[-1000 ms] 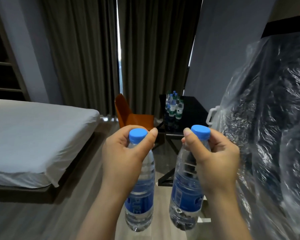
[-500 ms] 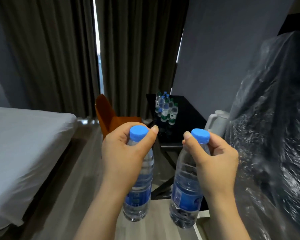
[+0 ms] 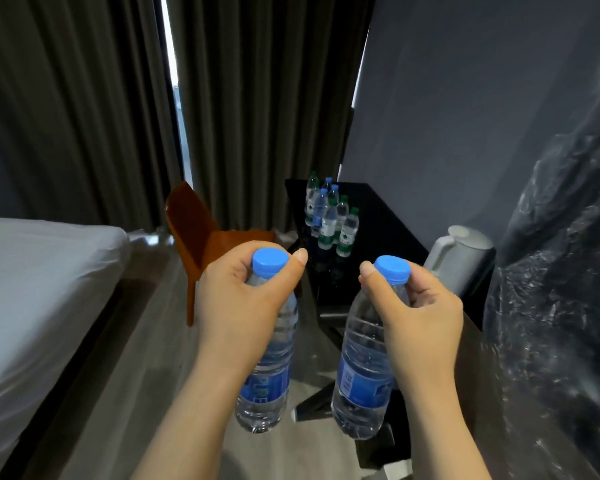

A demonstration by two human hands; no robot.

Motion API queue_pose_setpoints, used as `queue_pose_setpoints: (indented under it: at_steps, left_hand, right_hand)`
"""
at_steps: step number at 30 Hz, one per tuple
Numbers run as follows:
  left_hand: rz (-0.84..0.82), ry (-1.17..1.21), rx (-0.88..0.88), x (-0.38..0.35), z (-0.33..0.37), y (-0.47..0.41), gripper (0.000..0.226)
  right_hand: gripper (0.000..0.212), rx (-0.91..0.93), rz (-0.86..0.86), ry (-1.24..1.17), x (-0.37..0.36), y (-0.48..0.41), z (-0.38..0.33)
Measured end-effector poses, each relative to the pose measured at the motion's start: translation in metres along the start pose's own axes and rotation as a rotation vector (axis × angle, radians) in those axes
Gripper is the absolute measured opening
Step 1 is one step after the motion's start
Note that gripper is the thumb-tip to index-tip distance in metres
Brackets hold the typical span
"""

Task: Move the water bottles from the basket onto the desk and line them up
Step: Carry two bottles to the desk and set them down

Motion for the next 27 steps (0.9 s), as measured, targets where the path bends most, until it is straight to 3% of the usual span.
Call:
queue_pose_setpoints:
  at_steps: [7,16,27]
  left_hand:
    - [-0.007,-0.042,-0.001,-0.052,-0.025,-0.075,0.026]
    - [-0.065,-0.019,0.071,-0.103,-0.102,-0.146,0.028]
    - [-0.305,-0.016,0.144,-0.143,-0.224,-0.269,0.035]
  right_hand:
    - [0.014,0.039,-0.015,-0.008,-0.005,-0.093,0.043]
    - [0.013,-0.059,-0.051,0.076,-0.021,-0.163,0.124]
    - [0.019,-0.176,-0.008,0.250,-0.076,-0.245,0.220]
Point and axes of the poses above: each hand's wrist, its own y-axis away from the middle knuckle, its own x-axis out of the back of the hand, z = x × y, the point moved 6 cm from there along -y, towards the middle knuckle, and after that the axes turned 3 degrees about -z, right-handed, at the moved point
